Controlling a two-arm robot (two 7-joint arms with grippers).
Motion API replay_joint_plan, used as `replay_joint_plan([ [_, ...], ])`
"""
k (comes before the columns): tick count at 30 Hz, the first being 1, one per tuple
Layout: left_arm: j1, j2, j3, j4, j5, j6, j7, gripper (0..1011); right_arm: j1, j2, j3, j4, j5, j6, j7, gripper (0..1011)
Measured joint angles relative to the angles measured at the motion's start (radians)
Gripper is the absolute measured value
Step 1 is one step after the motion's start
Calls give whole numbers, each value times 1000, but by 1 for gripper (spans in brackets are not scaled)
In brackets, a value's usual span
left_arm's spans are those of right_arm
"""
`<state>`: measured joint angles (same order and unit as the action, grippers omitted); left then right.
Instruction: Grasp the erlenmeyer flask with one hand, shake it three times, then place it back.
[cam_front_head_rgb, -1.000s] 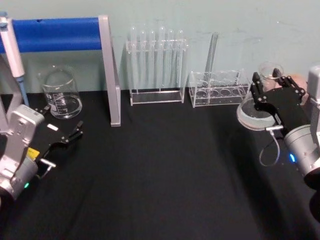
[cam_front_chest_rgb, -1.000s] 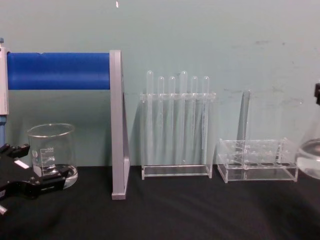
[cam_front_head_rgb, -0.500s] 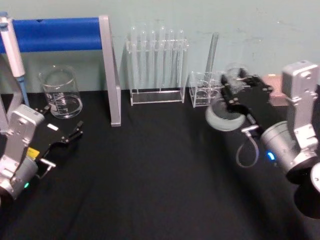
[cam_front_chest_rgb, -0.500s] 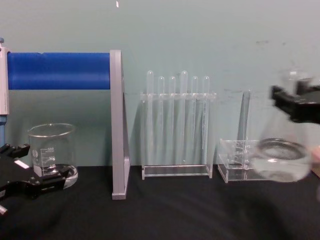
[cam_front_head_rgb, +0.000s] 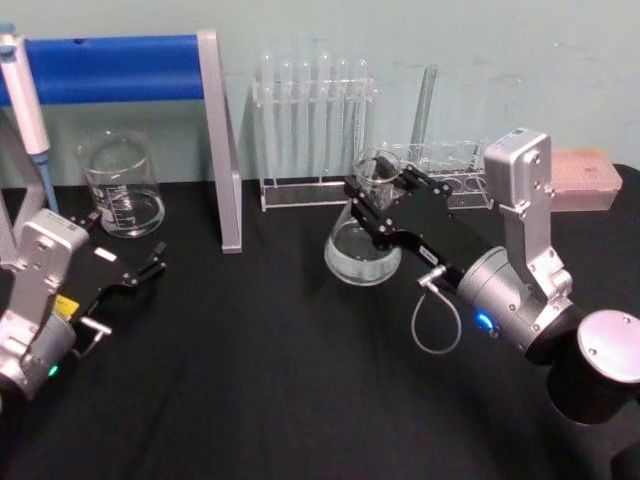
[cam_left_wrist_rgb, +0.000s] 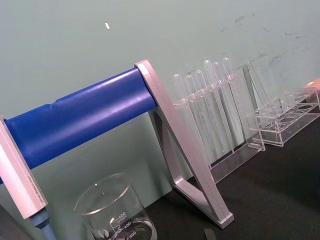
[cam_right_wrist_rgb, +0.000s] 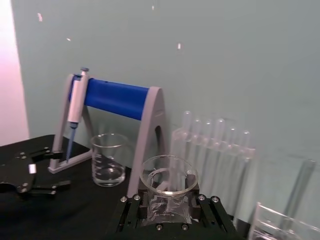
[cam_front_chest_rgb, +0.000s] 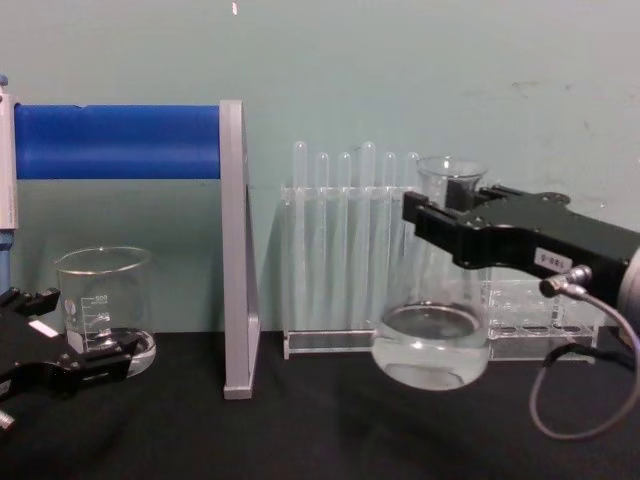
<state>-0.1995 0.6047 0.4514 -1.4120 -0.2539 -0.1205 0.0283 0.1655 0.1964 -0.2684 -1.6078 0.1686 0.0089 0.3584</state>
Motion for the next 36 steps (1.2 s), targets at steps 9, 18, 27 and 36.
replay_joint_plan([
  [9, 0, 0, 0, 0, 0, 0, 0, 1001, 23, 22, -22, 21, 37, 0, 26, 456],
  [18, 0, 0, 0, 0, 0, 0, 0, 1001, 45, 61, -37, 44, 80, -1, 62, 456],
  [27, 0, 0, 0, 0, 0, 0, 0, 1001, 53, 97, -58, 72, 113, -18, 103, 456],
  [36, 0, 0, 0, 0, 0, 0, 0, 1001, 63, 127, -94, 109, 152, -46, 165, 456],
])
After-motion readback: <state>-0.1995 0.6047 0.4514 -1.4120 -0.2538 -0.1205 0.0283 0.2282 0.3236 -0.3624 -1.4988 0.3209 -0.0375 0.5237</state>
